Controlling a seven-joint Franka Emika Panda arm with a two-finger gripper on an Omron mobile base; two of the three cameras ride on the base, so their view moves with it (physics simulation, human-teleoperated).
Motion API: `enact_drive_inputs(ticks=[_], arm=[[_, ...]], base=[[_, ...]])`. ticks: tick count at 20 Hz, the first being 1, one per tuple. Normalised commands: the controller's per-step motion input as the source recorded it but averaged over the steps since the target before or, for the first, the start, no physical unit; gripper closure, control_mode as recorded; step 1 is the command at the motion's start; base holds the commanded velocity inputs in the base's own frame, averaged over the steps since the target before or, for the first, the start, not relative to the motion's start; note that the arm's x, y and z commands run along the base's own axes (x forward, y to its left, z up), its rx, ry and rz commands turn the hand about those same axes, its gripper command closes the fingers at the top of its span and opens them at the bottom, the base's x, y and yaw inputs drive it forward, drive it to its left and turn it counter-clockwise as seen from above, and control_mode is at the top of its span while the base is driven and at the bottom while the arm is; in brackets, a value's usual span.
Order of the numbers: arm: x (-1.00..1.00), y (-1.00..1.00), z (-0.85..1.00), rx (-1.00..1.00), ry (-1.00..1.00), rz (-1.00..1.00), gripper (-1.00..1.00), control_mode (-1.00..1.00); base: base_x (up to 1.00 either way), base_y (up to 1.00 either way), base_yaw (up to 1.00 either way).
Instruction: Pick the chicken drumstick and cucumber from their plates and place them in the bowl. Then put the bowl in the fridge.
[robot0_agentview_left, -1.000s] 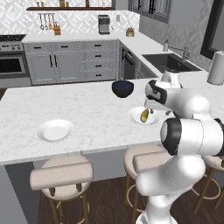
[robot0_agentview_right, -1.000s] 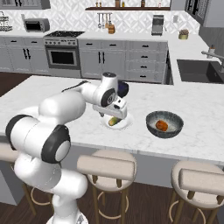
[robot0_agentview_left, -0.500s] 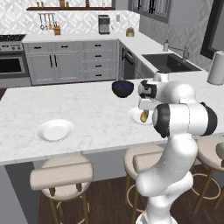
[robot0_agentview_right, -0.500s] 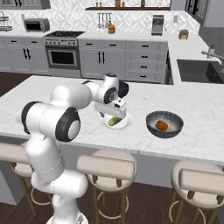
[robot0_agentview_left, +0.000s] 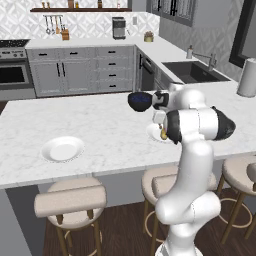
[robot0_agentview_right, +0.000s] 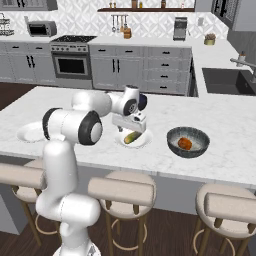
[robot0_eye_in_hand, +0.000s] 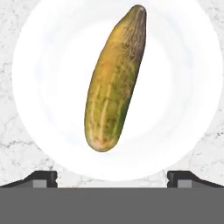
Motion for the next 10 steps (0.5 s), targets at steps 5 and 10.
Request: enact_drive_inputs(ticks=[5,10], arm=[[0.60,0.00,-0.22,0.00,0.08,0.00,-1.00,-1.00],[0.39,-0.03,-0.47,0.00,0.14,0.00,-1.00,-1.00]], base=[[0.00,0.00,0.00],[0.00,0.00,0.00]])
